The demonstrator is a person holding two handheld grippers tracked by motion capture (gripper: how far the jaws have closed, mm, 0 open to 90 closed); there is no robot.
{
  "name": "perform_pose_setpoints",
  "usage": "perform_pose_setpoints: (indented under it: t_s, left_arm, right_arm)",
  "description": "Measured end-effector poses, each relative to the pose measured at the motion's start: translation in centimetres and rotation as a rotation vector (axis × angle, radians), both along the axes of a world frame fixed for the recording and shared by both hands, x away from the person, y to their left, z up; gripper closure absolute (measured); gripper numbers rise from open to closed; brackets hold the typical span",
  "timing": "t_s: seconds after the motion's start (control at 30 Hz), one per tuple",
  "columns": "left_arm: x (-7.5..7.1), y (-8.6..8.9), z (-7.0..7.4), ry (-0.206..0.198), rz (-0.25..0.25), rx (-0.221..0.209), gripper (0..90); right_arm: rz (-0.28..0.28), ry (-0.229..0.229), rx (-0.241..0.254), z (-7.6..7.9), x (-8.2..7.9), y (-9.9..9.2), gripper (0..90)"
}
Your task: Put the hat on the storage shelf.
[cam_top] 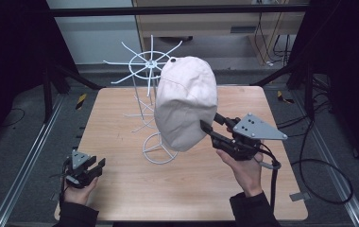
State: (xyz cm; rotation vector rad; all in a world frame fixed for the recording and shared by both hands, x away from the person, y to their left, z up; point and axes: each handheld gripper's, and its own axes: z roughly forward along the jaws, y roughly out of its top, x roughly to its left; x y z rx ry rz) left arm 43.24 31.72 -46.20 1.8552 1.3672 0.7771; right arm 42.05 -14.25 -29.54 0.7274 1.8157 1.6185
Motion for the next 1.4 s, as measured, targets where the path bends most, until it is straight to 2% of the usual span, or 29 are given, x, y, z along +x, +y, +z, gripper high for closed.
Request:
perform_pose_setpoints:
  t_s: [0.07,0.27,0.43,0.53,0.67,0.8,0.97,1.13,1.4]
  left_arm:
    - [0.0,0.0,0.0,0.002,0.0,-0.001,59.2]
    - [0.0,0.0,0.0,0.002,0.004,0.0,57.8]
    - [0.1,0.0,-0.1,0.002,0.006,0.0,54.7]
    - [0.1,-0.1,-0.1,0.001,0.005,-0.001,53.4]
    - [0.1,0.0,-0.2,0.002,0.006,-0.003,51.8]
    - [0.1,0.0,-0.2,-0.002,0.007,-0.005,49.7]
    - [0.2,-0.1,-0.4,-0.003,0.001,-0.008,46.2]
    - [0.2,-0.2,-0.5,-0.009,-0.005,-0.01,43.0]
    - [0.3,0.0,-0.7,-0.006,-0.02,-0.014,38.0]
  right_arm:
    - [-0.012,0.013,0.008,0.0,-0.1,-0.2,45.8]
    - [-0.036,0.02,0.032,-0.4,-0.6,-0.8,31.5]
    - [-0.055,0.041,0.04,-1.7,-1.1,-2.1,22.4]
    - [-0.069,0.051,0.043,-2.4,-1.1,-2.7,20.1]
    - [-0.082,0.087,0.06,-3.9,-1.0,-3.8,18.5]
    - [-0.094,0.12,0.055,-5.5,-0.9,-4.9,18.4]
    - [-0.125,0.172,0.015,-7.7,-0.7,-6.2,18.3]
    - [-0.175,0.203,0.001,-9.5,-0.2,-7.5,18.0]
    - [-0.272,0.309,-0.043,-13.5,1.0,-10.7,17.3]
